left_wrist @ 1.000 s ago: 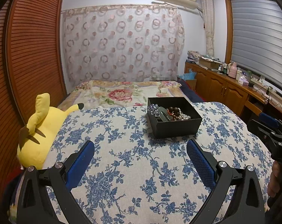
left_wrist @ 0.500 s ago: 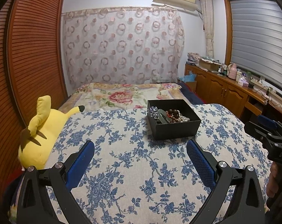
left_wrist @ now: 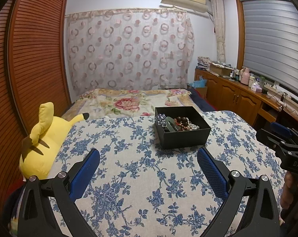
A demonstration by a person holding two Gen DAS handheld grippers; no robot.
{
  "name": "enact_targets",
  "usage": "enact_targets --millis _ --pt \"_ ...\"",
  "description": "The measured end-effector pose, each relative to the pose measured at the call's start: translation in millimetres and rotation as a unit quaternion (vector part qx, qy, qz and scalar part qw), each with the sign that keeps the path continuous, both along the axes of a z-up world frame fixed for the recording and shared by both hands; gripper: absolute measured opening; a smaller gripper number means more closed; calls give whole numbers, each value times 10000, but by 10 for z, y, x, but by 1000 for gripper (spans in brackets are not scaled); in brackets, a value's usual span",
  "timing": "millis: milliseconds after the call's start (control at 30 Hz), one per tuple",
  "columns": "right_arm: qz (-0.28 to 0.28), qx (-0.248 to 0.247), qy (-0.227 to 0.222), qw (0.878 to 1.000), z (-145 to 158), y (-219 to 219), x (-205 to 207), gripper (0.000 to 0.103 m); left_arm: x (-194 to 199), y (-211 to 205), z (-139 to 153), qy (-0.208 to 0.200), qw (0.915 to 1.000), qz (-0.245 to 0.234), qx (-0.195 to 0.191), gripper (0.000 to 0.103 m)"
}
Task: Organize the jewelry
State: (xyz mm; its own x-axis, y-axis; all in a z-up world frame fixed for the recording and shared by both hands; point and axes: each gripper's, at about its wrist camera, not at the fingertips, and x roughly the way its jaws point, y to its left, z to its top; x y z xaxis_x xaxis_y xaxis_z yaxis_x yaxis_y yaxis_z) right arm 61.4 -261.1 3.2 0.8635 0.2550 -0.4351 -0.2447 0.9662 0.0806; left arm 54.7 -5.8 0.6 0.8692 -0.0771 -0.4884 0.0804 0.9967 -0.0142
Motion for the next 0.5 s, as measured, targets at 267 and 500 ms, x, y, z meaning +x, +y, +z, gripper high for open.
enact_targets --millis 267,500 --pt "0 0 4 10000 8 7 6 101 -3 1 -6 -1 10000 1 -1 95" --pt "-2 -1 3 10000 10 9 7 101 -13 -1 14 -7 10000 22 -3 95"
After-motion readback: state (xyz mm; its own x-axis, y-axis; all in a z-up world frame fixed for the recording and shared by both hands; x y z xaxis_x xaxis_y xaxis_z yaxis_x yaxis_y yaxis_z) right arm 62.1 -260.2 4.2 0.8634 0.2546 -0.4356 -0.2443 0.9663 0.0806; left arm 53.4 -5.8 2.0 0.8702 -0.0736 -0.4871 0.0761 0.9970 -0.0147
